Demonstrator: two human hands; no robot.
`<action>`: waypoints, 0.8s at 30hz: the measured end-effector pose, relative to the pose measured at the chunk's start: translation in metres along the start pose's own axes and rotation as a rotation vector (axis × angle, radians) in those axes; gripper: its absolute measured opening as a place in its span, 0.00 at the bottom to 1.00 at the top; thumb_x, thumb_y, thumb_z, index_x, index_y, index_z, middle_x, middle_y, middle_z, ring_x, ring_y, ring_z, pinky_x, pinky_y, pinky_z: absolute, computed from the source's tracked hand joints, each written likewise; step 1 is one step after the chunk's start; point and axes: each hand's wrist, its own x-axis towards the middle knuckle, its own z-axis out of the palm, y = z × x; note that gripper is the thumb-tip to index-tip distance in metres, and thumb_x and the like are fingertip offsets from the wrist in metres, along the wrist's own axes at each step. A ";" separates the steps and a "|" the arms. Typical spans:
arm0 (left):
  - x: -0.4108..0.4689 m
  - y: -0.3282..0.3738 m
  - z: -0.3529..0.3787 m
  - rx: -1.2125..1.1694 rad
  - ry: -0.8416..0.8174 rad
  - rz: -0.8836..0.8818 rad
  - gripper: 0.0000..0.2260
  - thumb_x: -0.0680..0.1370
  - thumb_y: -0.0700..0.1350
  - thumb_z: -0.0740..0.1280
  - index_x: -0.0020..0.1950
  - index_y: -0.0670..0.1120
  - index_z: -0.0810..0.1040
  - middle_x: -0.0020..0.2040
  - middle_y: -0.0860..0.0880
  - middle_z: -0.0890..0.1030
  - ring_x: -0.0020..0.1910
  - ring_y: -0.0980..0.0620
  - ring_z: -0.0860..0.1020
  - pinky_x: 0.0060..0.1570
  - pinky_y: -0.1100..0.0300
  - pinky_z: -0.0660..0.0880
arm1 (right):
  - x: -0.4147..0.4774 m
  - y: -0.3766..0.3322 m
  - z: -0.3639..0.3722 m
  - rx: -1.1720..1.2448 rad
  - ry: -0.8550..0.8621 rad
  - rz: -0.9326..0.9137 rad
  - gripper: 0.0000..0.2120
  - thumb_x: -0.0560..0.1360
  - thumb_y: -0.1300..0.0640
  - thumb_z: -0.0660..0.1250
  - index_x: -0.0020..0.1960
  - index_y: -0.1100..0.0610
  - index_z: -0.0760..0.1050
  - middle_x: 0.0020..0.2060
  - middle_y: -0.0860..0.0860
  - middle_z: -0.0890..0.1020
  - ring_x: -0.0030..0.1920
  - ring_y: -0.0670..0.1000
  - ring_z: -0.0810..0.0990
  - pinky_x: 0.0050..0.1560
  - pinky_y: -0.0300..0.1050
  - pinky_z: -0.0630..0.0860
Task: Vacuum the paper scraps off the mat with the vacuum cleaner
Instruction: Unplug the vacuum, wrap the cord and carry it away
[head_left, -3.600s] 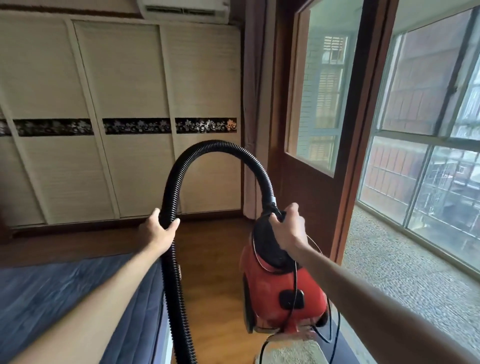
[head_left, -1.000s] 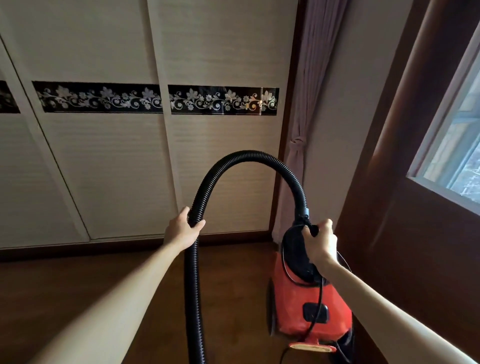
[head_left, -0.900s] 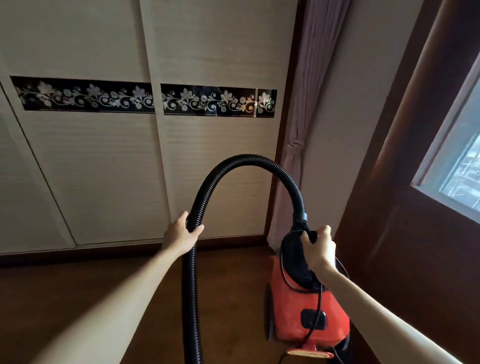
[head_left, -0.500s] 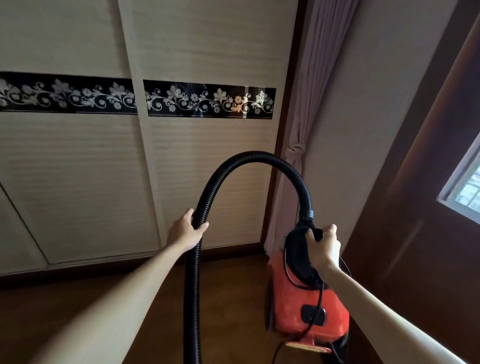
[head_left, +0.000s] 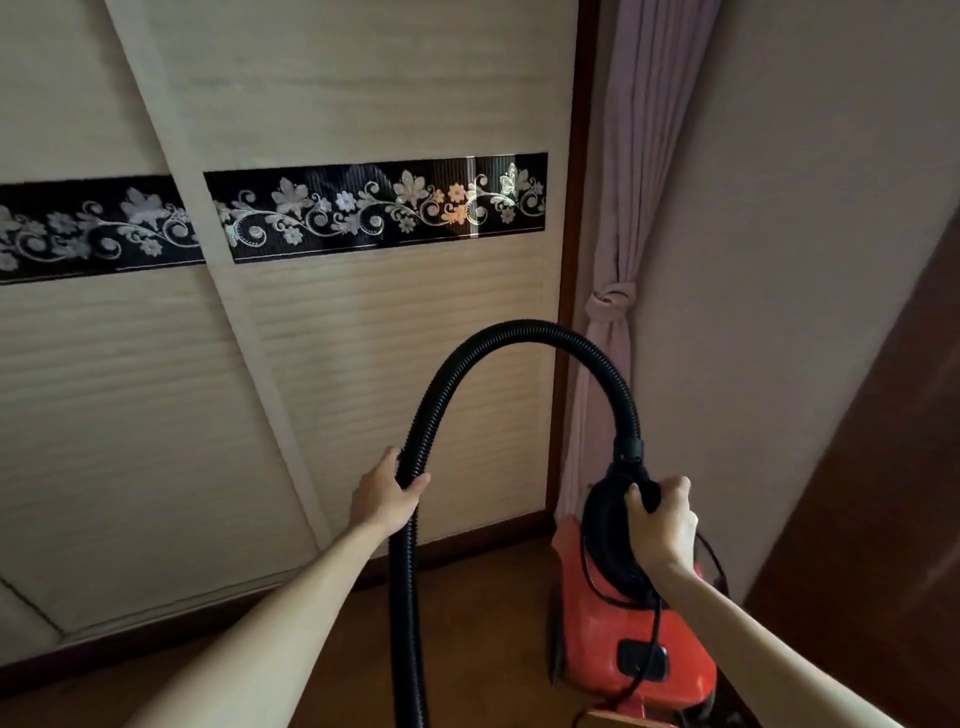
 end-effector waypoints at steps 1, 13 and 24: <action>0.019 0.001 0.007 0.005 -0.018 0.008 0.23 0.79 0.55 0.67 0.72 0.49 0.68 0.66 0.49 0.78 0.50 0.47 0.82 0.41 0.60 0.76 | 0.011 0.002 0.011 0.008 0.007 0.009 0.12 0.79 0.54 0.64 0.50 0.60 0.64 0.36 0.54 0.76 0.35 0.53 0.76 0.36 0.49 0.75; 0.184 0.048 0.078 0.058 -0.168 0.162 0.16 0.80 0.52 0.67 0.65 0.48 0.70 0.47 0.54 0.79 0.31 0.63 0.74 0.23 0.69 0.65 | 0.102 0.018 0.079 -0.016 0.129 0.124 0.10 0.81 0.55 0.62 0.55 0.61 0.64 0.39 0.57 0.77 0.35 0.55 0.76 0.28 0.45 0.67; 0.297 0.088 0.186 -0.014 -0.390 0.323 0.15 0.81 0.51 0.66 0.65 0.50 0.68 0.49 0.51 0.80 0.34 0.55 0.78 0.27 0.62 0.72 | 0.151 0.046 0.127 -0.017 0.345 0.305 0.10 0.81 0.56 0.61 0.57 0.60 0.64 0.35 0.52 0.76 0.32 0.51 0.78 0.26 0.45 0.71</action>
